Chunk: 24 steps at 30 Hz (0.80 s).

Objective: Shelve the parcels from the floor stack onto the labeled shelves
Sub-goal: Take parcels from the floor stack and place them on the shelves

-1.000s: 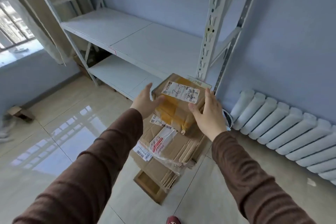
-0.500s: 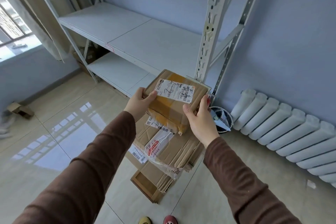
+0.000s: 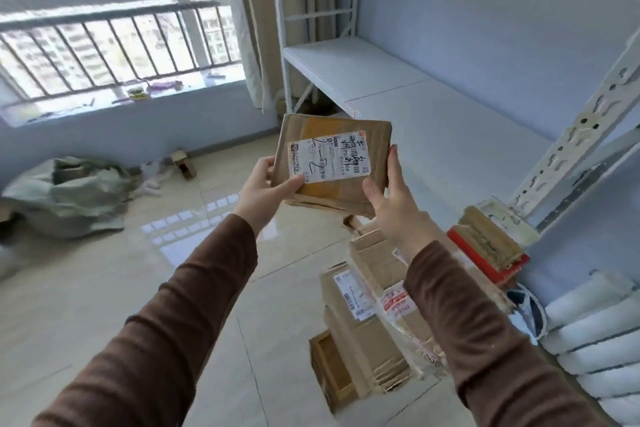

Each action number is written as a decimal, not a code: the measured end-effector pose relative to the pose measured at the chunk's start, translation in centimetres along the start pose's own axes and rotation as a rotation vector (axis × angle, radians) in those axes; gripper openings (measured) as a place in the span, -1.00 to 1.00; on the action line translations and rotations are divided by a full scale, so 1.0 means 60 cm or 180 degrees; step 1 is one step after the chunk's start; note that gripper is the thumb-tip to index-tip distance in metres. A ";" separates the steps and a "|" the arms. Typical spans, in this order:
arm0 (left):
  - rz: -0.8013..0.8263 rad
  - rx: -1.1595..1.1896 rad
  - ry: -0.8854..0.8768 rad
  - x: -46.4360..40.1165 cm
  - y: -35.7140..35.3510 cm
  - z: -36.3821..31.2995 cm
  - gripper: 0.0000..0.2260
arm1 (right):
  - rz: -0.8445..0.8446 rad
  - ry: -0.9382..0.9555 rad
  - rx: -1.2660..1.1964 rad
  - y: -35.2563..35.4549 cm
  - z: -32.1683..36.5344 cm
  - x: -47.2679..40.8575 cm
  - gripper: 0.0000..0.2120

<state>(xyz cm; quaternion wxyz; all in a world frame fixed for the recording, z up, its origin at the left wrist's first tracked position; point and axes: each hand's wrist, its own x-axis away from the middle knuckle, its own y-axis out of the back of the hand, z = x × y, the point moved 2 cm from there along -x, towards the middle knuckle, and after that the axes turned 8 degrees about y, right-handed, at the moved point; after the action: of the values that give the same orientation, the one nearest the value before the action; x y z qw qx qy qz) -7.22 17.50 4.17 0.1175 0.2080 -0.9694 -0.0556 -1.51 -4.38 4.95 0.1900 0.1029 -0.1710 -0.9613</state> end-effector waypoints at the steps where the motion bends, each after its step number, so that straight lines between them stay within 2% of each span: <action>1: -0.0158 0.0057 -0.0008 0.010 0.042 0.005 -0.55 | 0.0134 0.0117 -0.0125 -0.035 0.026 -0.006 -0.32; 6: -0.0829 0.0083 -0.0104 0.086 0.260 0.027 -0.42 | 0.0610 0.0521 -0.0490 -0.226 0.120 -0.025 -0.35; 7: -0.0968 0.0020 -0.0089 0.106 0.316 0.039 -0.34 | 0.0725 0.0601 -0.0534 -0.275 0.143 -0.024 -0.36; 11: -0.1547 -0.0281 0.0153 0.202 0.522 0.095 0.19 | 0.1312 0.0741 -0.0750 -0.463 0.236 0.005 -0.37; 13: -0.1797 -0.0203 0.0230 0.258 0.609 0.121 0.32 | 0.1497 0.0922 -0.0724 -0.557 0.281 0.025 -0.36; 15: -0.1979 0.0073 0.0227 0.315 0.684 0.145 0.37 | 0.1676 0.1162 -0.0718 -0.650 0.326 0.046 -0.38; 17: -0.2140 0.0210 0.0251 0.371 0.753 0.170 0.29 | 0.1800 0.1422 -0.0751 -0.733 0.373 0.070 -0.45; 21: -0.2480 0.0409 0.0318 0.467 0.881 0.207 -0.17 | 0.1990 0.1587 -0.0868 -0.878 0.456 0.113 -0.62; 24: -0.2947 0.0374 0.0196 0.520 0.956 0.237 -0.36 | 0.2088 0.1771 -0.0896 -0.991 0.504 0.140 -0.71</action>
<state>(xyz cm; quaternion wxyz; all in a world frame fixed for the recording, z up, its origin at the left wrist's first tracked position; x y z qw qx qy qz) -60.82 57.37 5.83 0.0970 0.6266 -0.7722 -0.0410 -36.68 52.70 9.77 0.5355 0.2710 -0.0046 -0.7999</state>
